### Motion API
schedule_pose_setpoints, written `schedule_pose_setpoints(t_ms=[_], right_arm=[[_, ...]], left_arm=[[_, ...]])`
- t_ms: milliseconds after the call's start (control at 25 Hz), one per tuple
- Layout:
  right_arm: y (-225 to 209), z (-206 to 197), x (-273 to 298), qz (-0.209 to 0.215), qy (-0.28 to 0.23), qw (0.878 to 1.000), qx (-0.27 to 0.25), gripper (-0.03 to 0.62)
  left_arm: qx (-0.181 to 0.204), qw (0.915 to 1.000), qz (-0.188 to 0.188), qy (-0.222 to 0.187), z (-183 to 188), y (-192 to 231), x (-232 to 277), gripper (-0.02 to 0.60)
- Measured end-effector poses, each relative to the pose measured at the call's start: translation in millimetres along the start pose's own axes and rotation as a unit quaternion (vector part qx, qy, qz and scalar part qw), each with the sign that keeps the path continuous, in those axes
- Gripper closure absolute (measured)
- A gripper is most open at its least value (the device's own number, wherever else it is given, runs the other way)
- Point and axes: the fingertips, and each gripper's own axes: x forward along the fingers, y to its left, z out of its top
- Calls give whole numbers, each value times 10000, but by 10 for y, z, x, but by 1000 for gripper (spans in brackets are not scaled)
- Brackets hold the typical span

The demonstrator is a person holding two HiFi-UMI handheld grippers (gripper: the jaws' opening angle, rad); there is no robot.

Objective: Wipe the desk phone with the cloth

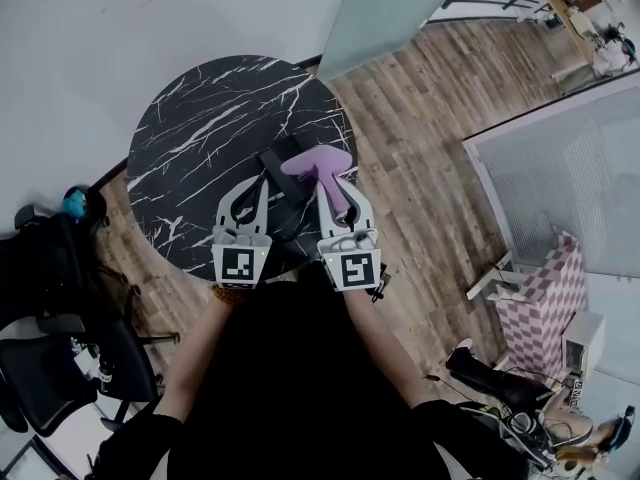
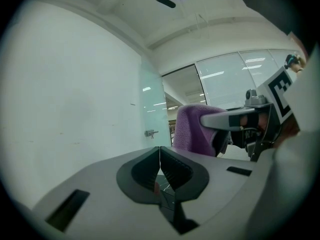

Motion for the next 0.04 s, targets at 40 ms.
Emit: schedule_pose_setpoints(t_ms=[40], right_arm=[[-1, -13, 4, -22, 16, 10000, 24, 528]], left_arm=[[-7, 10000, -7, -1, -10, 12, 1, 568]])
